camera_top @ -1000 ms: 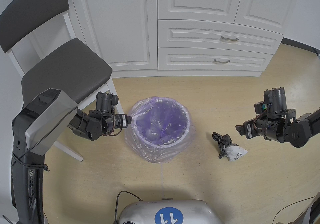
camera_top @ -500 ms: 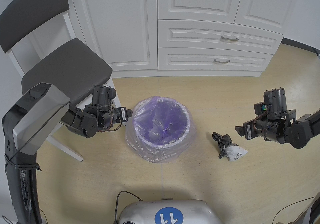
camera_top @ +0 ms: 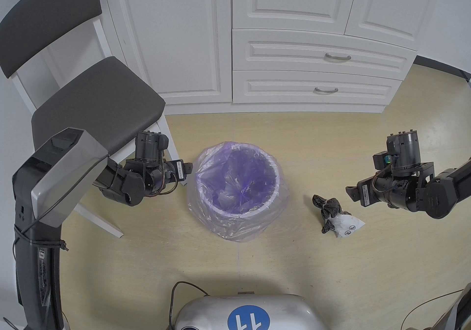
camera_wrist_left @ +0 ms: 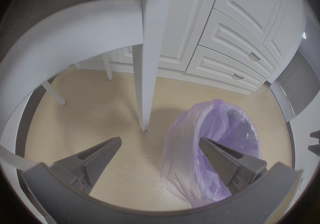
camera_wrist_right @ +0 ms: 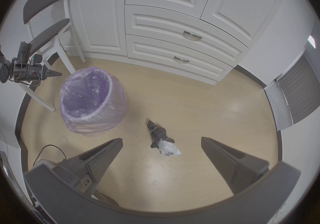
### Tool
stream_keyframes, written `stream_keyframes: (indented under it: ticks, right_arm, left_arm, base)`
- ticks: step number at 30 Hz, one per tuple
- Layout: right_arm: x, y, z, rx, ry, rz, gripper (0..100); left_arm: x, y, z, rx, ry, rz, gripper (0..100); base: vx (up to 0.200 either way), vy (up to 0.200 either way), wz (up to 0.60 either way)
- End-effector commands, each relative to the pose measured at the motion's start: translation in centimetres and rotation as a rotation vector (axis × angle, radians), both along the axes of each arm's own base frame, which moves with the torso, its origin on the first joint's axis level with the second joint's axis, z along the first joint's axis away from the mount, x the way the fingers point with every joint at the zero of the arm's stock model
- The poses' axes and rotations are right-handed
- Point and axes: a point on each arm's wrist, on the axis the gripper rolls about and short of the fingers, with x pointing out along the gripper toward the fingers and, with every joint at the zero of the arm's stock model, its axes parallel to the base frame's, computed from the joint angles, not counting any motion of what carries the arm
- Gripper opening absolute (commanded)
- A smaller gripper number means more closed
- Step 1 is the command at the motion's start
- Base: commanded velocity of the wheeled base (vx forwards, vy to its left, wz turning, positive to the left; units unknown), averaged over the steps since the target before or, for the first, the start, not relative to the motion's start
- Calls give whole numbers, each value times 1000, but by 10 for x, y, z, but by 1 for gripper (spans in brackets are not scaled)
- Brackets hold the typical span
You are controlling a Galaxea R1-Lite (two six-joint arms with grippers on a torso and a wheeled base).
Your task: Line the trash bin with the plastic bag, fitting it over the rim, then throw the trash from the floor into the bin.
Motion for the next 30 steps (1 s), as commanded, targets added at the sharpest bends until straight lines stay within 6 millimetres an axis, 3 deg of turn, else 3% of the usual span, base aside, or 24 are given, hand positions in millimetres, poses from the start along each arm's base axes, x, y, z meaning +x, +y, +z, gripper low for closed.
stream_keyframes:
  ticks: [1,15,30]
  right_arm:
    - [4,-1,-5,-3,10,-6,100]
    - [8,-4,-9,12,27,8,100]
    - [10,-4,-13,7,39,6,100]
  left_arm:
    - [13,-1,-25,9,29,2,100]
    - [27,-10,-44,4,27,-17,100]
    - [33,7,-46,1,30,19,100]
  base:
    - [0,0,0]
    - [0,0,0]
    - [0,0,0]
